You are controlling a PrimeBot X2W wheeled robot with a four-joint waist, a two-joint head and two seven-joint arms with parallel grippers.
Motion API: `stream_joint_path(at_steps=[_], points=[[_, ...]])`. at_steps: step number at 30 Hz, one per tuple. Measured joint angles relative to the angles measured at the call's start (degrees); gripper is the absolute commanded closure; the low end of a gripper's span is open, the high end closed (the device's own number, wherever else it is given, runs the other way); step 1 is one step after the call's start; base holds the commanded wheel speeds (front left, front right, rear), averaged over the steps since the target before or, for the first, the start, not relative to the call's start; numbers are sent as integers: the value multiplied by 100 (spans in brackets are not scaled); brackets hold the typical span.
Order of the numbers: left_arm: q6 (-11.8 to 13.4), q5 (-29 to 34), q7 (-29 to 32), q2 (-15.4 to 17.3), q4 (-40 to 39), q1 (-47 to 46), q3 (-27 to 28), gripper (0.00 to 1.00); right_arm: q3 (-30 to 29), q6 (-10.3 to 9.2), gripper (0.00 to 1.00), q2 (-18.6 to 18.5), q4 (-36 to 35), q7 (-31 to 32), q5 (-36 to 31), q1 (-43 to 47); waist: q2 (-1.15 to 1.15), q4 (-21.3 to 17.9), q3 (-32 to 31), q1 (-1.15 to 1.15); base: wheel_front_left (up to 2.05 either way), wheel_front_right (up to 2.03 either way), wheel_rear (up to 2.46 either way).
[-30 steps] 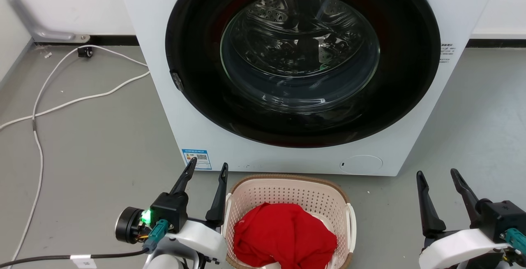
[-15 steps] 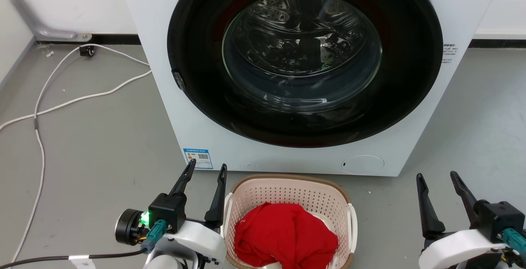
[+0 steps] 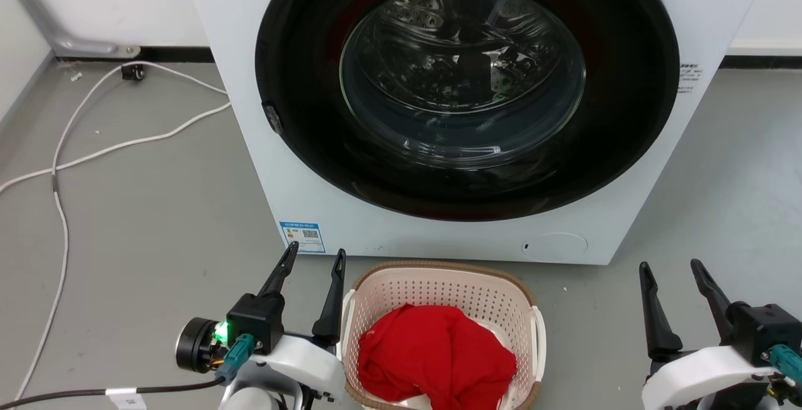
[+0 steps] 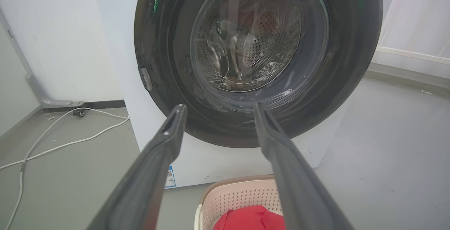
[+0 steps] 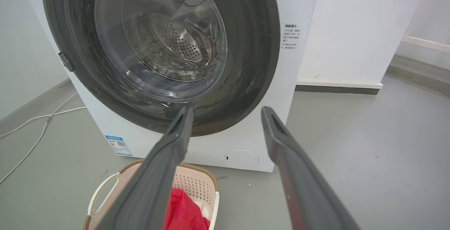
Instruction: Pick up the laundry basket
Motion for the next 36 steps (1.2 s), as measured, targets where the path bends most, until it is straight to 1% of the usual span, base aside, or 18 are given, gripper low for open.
stream_joint_path(at_steps=[4,8,13,17,27,33,36], points=[[-23,15,0,-3,14,-144,-3,0,-49,0,0,1,41,2,53,-86,0,-9,167,0,0,0,0],[-76,-42,0,-7,148,-457,34,0,-70,0,0,1,100,42,66,-314,0,-44,467,0,0,0,0],[-143,-130,0,44,486,-966,121,0,-65,0,0,2,301,53,68,-694,0,-114,988,0,0,0,0],[-186,-186,0,157,876,-1402,183,0,-65,0,0,2,615,42,62,-1048,0,-178,1469,0,0,0,0],[-283,-375,0,442,2049,-2360,194,0,153,0,0,4,1778,-66,54,-2080,0,-302,2725,1,0,0,0],[-309,-634,0,581,2741,-2893,29,0,382,0,0,5,2621,-131,93,-2750,0,-335,3376,2,0,0,0],[-310,-884,0,667,3087,-3147,-188,0,557,0,0,7,3067,-130,159,-3086,0,-356,3659,2,0,0,0]])
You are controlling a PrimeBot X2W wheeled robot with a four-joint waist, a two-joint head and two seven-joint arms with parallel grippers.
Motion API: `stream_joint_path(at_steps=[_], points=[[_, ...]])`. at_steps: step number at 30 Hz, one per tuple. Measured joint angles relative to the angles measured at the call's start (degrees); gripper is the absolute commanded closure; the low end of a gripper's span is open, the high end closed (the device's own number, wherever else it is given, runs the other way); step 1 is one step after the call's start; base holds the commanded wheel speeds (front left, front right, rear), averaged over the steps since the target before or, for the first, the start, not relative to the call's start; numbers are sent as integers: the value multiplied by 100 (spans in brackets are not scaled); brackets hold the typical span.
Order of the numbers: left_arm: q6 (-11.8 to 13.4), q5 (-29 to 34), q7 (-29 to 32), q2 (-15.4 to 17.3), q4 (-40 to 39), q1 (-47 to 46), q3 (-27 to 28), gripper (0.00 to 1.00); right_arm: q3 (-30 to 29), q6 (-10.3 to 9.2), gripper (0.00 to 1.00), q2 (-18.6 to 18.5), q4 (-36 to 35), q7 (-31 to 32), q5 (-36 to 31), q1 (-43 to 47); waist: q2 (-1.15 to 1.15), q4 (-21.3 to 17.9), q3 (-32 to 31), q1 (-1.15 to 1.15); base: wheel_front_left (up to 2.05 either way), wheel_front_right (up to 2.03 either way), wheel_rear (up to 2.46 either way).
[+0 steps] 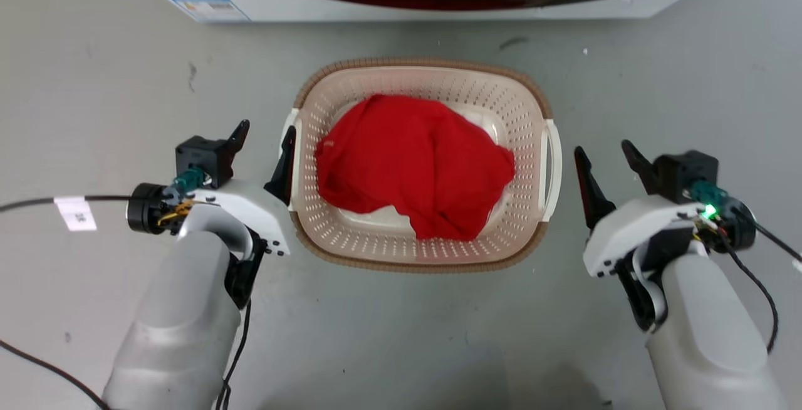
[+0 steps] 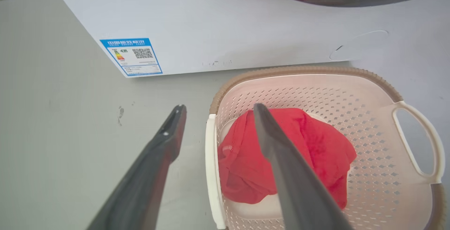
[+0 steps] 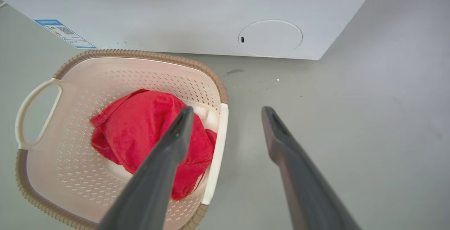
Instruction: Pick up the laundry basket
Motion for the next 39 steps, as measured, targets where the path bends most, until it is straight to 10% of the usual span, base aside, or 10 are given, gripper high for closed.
stream_joint_path(at_steps=[26,39], points=[[-26,-2361,1280,1345,835,-1260,-1666,0,2120,2,0,3,2902,-199,1713,-2378,0,-458,1358,-1,0,0,0],[-19,-2803,1391,1332,1057,-1799,-2278,0,2904,1,0,3,3396,-54,2463,-2998,0,-457,1761,-1,0,0,0]])
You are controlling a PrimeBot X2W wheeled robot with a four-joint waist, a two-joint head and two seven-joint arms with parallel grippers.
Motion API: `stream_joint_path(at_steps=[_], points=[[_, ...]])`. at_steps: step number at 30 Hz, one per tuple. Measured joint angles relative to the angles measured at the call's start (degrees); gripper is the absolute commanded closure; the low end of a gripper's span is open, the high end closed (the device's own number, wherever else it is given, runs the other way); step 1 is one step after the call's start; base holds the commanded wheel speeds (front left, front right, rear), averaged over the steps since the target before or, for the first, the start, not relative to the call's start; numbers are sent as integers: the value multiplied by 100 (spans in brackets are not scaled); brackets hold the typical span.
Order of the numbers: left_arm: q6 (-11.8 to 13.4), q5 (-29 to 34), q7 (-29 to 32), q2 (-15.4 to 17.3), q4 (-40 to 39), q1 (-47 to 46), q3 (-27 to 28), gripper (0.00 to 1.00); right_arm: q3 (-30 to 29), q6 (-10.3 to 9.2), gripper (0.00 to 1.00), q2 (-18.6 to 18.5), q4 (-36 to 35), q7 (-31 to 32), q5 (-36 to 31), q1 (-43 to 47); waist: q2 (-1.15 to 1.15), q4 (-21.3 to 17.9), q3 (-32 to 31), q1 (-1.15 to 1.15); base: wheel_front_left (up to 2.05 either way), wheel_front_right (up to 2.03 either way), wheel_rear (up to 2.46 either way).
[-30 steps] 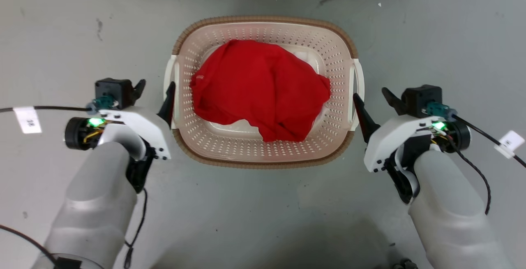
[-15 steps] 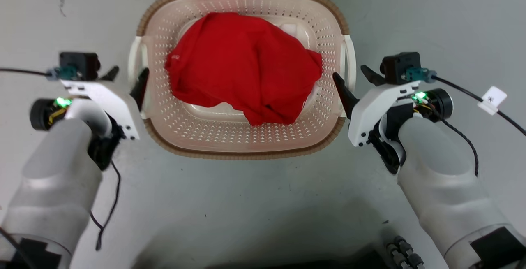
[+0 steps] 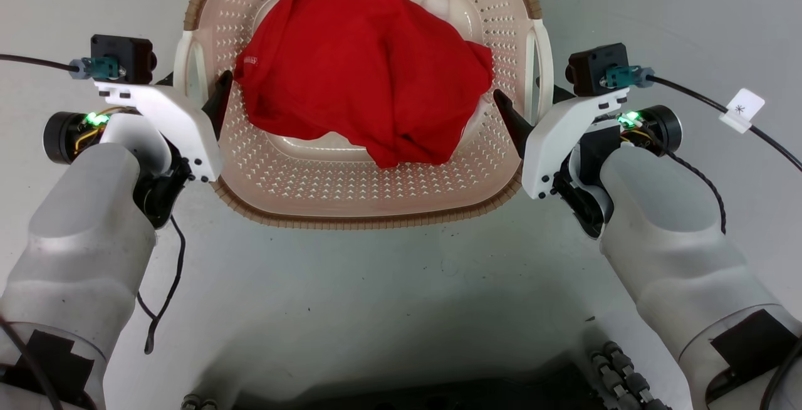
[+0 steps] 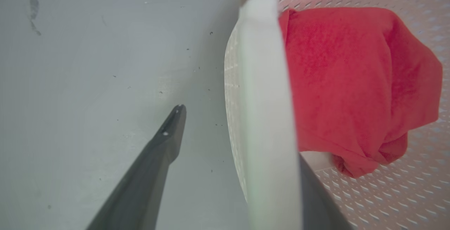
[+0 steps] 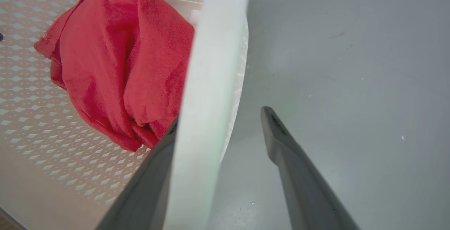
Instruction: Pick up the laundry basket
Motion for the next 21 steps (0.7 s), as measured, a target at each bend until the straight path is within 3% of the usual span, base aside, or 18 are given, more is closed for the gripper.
stream_joint_path(at_steps=[1,2,3,4,21], points=[[0,-62,5,-4,18,-19,-32,0,35,0,25,2,27,43,73,-23,0,4,13,0,0,0,0],[0,-99,3,-5,26,-39,-75,64,80,0,64,1,52,70,135,-46,0,6,25,0,0,0,0],[1,-145,-2,-7,27,-57,-114,100,122,1,83,0,74,74,189,-65,0,9,37,0,0,0,0],[-4,-183,-33,-19,23,-72,-159,100,167,2,100,3,86,77,249,-85,0,14,42,0,0,0,0],[4,-881,35,-380,314,-129,-934,100,829,-45,100,-4,425,589,1021,-44,0,78,-552,0,0,0,0]])
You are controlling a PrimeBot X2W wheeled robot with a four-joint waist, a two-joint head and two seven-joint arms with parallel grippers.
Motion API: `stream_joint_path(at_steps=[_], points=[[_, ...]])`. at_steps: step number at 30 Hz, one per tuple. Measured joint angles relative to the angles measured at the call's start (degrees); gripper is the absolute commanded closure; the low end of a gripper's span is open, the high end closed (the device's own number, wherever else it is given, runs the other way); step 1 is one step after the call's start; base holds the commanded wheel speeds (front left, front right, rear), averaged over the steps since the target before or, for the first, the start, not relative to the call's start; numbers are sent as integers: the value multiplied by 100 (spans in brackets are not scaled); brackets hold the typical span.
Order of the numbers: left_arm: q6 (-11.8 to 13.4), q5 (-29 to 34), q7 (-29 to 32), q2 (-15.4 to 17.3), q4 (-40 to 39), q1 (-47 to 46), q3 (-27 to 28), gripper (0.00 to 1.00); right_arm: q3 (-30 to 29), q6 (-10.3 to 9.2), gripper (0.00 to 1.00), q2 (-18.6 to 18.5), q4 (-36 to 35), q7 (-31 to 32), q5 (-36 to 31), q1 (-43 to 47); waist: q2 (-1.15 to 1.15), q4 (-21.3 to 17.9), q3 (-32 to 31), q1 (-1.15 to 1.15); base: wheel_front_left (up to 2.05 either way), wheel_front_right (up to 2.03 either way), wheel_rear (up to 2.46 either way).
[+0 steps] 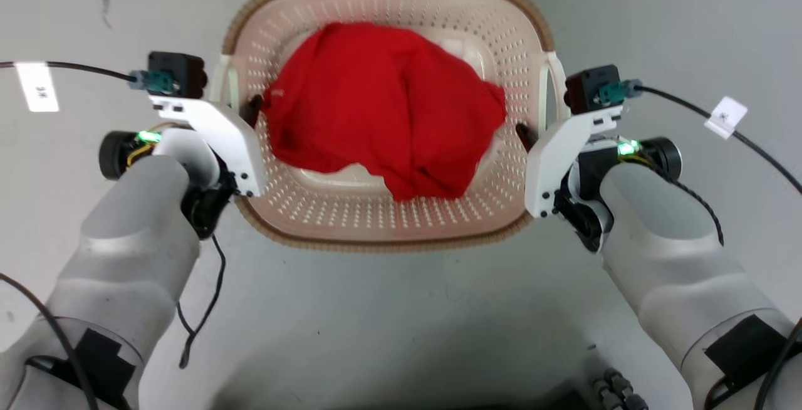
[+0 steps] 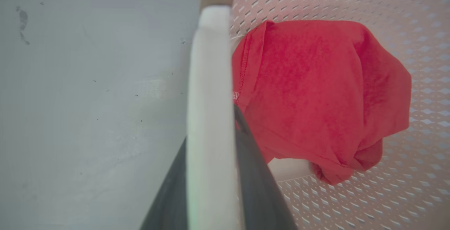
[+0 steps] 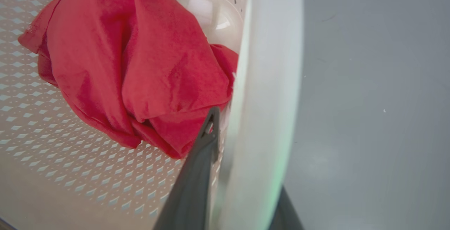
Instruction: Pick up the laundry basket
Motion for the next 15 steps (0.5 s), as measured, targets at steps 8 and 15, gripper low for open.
stream_joint_path(at_steps=[8,15], points=[[7,-477,401,-209,237,245,-248,100,245,0,100,-31,122,483,285,259,0,82,-791,0,0,0,0],[8,-846,712,-267,364,595,-394,100,479,-1,100,-41,67,996,599,577,0,124,-1599,0,0,0,0]])
